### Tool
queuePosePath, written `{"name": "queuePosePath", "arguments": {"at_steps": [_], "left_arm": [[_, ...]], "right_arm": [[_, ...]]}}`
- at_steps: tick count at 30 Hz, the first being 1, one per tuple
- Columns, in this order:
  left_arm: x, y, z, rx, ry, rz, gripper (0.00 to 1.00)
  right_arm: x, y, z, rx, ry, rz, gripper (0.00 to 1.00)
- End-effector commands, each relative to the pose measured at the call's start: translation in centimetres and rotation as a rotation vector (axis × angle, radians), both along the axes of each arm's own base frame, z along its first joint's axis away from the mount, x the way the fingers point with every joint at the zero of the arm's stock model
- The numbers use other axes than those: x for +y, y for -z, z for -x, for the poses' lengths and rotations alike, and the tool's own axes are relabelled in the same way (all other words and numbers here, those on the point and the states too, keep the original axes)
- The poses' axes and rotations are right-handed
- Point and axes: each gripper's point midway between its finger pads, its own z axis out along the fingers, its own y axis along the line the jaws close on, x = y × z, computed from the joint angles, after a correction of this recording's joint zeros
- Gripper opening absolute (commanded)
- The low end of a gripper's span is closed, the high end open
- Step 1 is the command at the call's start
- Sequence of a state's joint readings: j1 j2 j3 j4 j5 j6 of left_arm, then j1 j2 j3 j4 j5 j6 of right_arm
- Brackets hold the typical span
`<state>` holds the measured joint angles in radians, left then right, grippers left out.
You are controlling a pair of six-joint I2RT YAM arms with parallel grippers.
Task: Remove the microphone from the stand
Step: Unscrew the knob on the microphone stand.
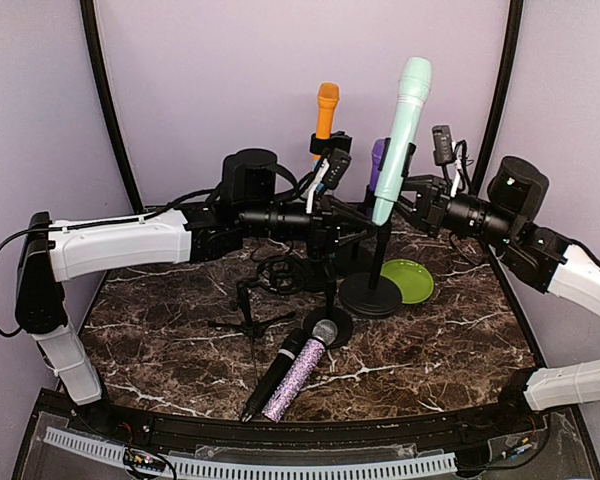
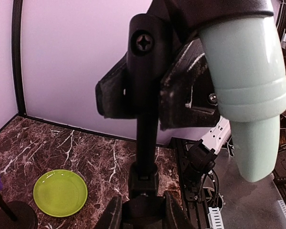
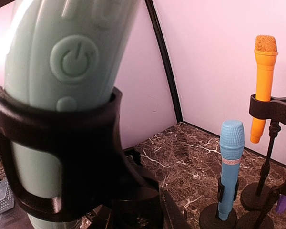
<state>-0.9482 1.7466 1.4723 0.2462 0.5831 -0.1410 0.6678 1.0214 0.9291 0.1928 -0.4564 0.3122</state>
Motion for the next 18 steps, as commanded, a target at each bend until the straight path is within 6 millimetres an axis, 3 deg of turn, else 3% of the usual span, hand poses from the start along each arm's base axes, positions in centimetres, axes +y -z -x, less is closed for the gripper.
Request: {"name": "queuePosePath", "arguments": {"at_steps": [1, 6, 9, 12, 18], "left_arm": [[1.0, -5.3, 1.3, -0.062, 0.052, 0.143, 0.11], [1.9, -5.0, 2.9, -0.325, 0.104, 0.128, 0.39], [2.3, -4.2, 3.0, -0.454, 0.074, 0.079, 0.49], [2.4, -3.9, 2.9, -0.592, 0.024, 0.032, 0.53], [2.5, -3.3, 2.3, -0.677, 0.000, -0.035, 0.55]], "right_arm": [[-0.8, -4.1, 1.0, -0.096, 0.004, -0.107, 0.00], [-0.5, -3.8, 0.9, -0.071, -0.005, -0.102, 0.00], [-0.3, -3.5, 0.8, -0.064, -0.013, -0.095, 0.00], [-0.2, -3.5, 0.7, -0.064, -0.016, -0.094, 0.00], [0.2, -3.7, 0.8, -0.065, -0.040, -0.100, 0.00]]}}
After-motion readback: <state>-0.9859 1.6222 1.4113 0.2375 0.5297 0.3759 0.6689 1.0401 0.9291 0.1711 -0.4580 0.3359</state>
